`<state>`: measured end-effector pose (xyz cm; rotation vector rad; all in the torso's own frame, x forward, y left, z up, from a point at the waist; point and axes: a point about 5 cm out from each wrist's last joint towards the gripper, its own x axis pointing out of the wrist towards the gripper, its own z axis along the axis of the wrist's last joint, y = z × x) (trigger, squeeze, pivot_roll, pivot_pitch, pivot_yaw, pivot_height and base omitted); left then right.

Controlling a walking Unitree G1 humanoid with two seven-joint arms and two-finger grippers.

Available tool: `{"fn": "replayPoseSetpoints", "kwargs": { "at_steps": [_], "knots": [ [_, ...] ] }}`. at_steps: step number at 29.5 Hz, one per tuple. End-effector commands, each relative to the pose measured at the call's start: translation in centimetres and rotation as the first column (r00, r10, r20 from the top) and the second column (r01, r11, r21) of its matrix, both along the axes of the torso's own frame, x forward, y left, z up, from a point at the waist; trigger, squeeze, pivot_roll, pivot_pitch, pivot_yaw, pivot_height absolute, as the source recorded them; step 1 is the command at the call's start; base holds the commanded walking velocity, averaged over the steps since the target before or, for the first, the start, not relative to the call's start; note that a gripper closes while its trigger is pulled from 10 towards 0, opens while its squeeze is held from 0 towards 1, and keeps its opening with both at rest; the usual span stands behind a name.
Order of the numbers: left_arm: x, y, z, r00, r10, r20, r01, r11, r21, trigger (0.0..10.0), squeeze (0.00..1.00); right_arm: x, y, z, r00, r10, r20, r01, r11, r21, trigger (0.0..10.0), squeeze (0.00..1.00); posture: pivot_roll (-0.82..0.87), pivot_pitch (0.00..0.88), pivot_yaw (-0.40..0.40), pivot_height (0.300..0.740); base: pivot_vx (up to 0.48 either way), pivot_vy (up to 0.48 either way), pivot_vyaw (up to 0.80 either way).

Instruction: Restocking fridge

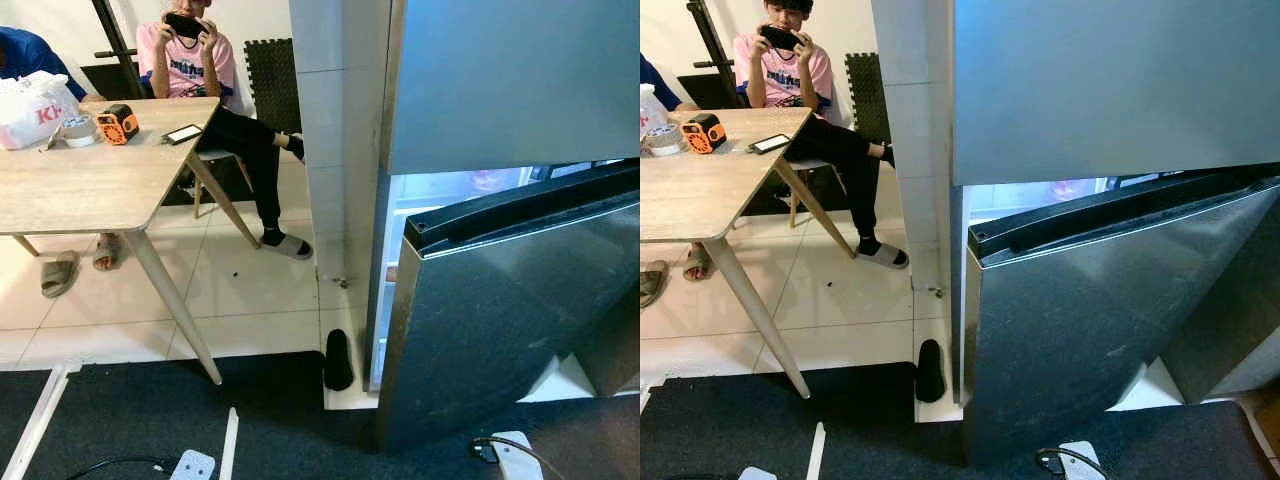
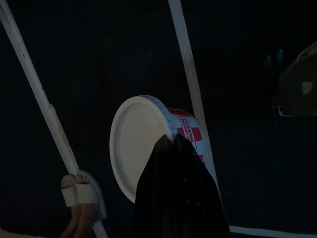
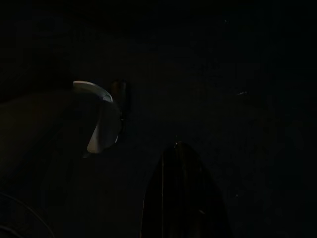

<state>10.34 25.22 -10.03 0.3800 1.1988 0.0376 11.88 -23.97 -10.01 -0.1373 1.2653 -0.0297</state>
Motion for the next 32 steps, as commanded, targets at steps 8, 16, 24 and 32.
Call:
{"fn": "replayPoseSetpoints", "kwargs": {
  "at_steps": [8,16,24,32],
  "knots": [
    [-0.1,0.9,0.2,0.999,0.052,0.006,-0.052,0.999,-0.009,10.0,0.0,-0.3,0.3,-0.1,0.999,-0.045,0.022,0.045,0.999,0.016,10.0,0.0,-0.04,0.0,0.019,0.74,0.0,0.0,0.0],
    [-0.1,0.2,0.0,0.997,0.072,0.016,-0.072,0.997,-0.032,10.0,0.0,-0.5,-0.1,-0.1,0.998,-0.067,0.019,0.067,0.998,0.012,10.0,0.0,-0.03,0.0,0.02,0.74,0.0,0.0,-0.19],
    [0.2,0.9,0.3,0.991,0.123,0.046,-0.122,0.992,-0.025,10.0,0.0,-0.3,0.0,-0.1,0.996,-0.088,0.035,0.087,0.996,0.025,10.0,0.0,-0.03,0.0,0.016,0.74,0.0,0.0,-0.54],
    [2.3,2.2,1.4,0.976,0.164,0.142,-0.166,0.986,0.003,10.0,0.0,-0.8,0.2,-0.3,0.997,-0.078,0.014,0.078,0.997,0.024,10.0,0.0,-0.02,0.008,0.021,0.74,0.0,0.0,0.0]
  ]
}}
